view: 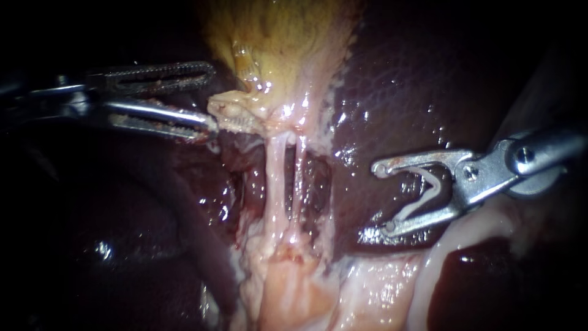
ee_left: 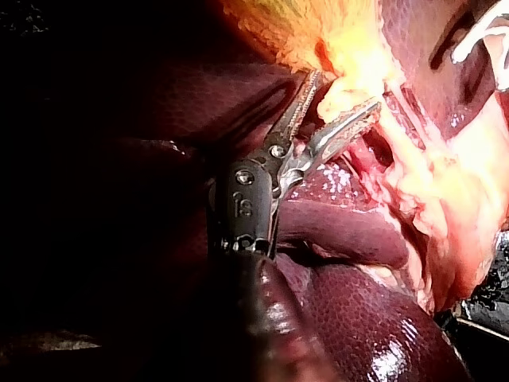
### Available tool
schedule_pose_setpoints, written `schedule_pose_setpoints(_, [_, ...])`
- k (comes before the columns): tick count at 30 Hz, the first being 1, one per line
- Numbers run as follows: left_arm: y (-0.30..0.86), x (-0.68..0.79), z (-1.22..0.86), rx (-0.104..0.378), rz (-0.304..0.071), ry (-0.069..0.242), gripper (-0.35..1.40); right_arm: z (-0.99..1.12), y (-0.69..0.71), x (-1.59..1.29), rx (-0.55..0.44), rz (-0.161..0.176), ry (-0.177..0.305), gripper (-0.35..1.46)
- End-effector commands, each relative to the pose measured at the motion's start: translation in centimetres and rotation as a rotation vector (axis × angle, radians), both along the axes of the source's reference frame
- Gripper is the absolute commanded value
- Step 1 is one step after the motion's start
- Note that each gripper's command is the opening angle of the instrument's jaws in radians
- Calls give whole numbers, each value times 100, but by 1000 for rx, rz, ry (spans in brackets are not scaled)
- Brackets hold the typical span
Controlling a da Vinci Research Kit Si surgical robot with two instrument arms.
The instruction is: Grabbing gallbladder
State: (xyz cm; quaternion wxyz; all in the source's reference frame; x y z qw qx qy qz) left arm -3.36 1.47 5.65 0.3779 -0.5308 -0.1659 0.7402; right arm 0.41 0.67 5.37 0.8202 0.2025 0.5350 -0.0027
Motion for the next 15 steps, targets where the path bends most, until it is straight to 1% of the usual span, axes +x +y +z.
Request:
schedule_pose_setpoints(1, [-1,-5,6,-3,-1,0,49,0,0,0,0,0,0,47])
schedule_pose_setpoints(3, [-3,-10,14,-7,-6,5,49,0,0,0,0,0,0,47])
schedule_pose_setpoints(5, [-6,-17,22,-12,-6,2,49,0,0,0,0,0,0,47])
schedule_pose_setpoints(10, [-11,-29,43,-16,8,2,44,0,0,0,0,0,0,47])
schedule_pose_setpoints(12, [-11,-32,49,-17,13,1,37,0,0,0,0,0,0,47])
schedule_pose_setpoints(15, [-10,-34,51,-16,14,4,19,0,0,0,0,0,0,47])
